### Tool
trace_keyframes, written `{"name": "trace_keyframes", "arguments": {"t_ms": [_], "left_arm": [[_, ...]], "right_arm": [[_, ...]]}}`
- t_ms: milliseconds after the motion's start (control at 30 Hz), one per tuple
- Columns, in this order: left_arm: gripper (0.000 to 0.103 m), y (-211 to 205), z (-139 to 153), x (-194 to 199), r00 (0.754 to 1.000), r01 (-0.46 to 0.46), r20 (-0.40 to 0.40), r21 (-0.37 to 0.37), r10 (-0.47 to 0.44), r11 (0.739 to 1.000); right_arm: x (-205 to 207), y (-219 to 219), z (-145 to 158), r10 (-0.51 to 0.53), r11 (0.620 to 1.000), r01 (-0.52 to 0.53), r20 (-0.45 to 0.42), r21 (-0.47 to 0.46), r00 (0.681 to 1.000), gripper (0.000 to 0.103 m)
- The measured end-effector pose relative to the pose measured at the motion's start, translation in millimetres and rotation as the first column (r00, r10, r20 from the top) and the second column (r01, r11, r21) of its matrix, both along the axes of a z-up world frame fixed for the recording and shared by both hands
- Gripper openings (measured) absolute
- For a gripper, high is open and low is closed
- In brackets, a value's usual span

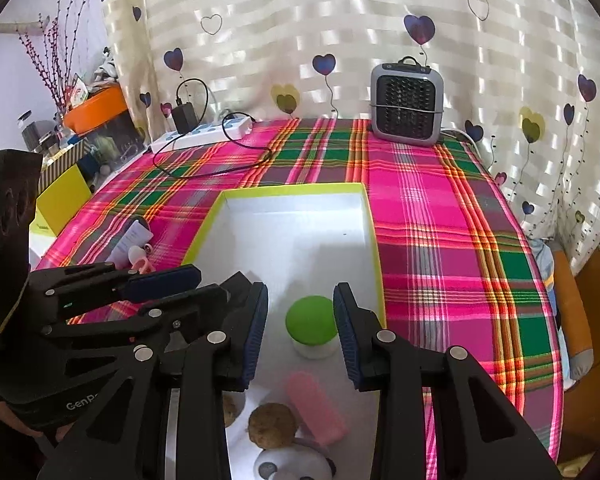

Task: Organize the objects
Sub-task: 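Lower the black case and green-capped jar into the tray and open both grippers, then withdraw both grippers from the tray toward the remaining items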

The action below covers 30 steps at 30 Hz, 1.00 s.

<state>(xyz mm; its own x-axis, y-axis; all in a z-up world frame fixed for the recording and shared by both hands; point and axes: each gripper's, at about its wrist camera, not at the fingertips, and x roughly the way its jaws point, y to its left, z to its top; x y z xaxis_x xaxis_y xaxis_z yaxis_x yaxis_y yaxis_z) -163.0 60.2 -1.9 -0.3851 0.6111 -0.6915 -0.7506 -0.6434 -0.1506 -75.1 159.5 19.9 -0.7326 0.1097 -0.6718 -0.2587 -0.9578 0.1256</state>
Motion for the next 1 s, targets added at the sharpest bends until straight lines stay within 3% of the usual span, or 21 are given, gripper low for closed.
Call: {"name": "trace_keyframes", "arguments": {"t_ms": [233,600,767,1000], "left_arm": [[0.026,-25,7,-4,0.998,-0.059,-0.008,0.035,0.059,0.998],[0.026,-69,10,-12,0.986,-0.164,-0.020,0.060,0.165,0.985],[0.026,-90,3,-22,0.967,-0.251,-0.025,0.045,0.252,0.967],[0.026,-103,-14,-32,0.957,-0.289,0.019,0.014,0.289,0.957]], "right_arm": [[2,-10,8,0.006,1.000,-0.006,-0.040,-0.001,0.999,0.035],[-12,-40,11,0.082,0.997,-0.082,-0.032,0.008,0.996,0.035],[-18,-53,11,0.128,0.992,-0.128,-0.029,0.009,0.991,0.035],[-29,-65,9,0.167,0.986,-0.167,-0.015,0.016,0.986,0.035]]}}
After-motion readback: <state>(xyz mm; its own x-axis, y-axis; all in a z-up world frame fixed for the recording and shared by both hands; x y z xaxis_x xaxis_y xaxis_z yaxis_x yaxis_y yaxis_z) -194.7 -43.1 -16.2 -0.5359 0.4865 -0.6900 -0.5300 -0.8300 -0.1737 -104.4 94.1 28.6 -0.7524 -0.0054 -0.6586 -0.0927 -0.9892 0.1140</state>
